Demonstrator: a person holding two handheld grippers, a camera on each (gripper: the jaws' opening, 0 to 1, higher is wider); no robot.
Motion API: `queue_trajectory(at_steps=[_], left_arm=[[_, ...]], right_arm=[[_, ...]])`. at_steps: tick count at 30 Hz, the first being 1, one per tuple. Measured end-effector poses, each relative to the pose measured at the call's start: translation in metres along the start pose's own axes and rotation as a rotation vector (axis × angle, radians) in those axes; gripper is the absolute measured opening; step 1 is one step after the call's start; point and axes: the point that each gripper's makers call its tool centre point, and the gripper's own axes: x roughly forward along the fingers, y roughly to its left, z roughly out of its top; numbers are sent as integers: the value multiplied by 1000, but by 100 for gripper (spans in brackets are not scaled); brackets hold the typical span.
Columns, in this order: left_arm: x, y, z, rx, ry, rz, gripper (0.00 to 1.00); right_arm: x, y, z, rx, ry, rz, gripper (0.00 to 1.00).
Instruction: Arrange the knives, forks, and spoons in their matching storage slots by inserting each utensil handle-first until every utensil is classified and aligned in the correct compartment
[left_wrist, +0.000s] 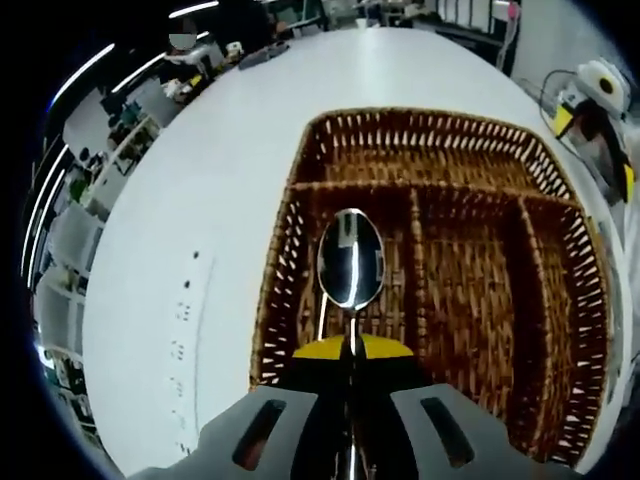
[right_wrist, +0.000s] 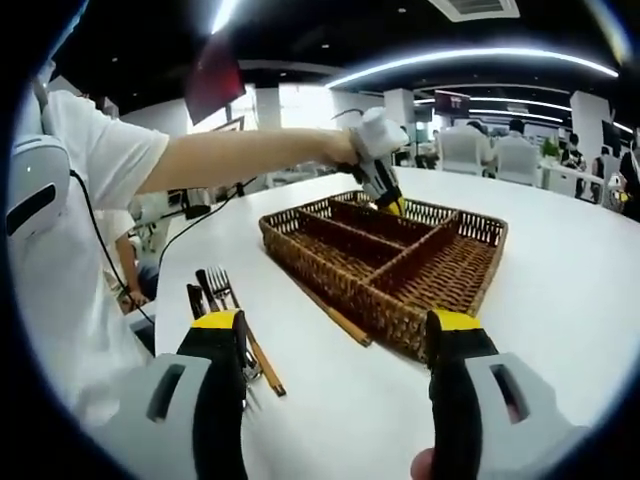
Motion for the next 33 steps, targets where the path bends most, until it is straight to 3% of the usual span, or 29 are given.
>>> queue_trajectory(at_steps=[6, 24, 33], left_arm=[[1, -3, -10, 17, 41, -23, 2], [1, -6, -8, 83, 58, -20, 2], [0, -6, -9, 47, 50, 0, 3]], right_arm=[[-1, -1, -1, 1, -1, -3, 76], [2, 1, -3, 5, 5, 4, 76], [2, 3, -3, 4, 6, 6, 76]])
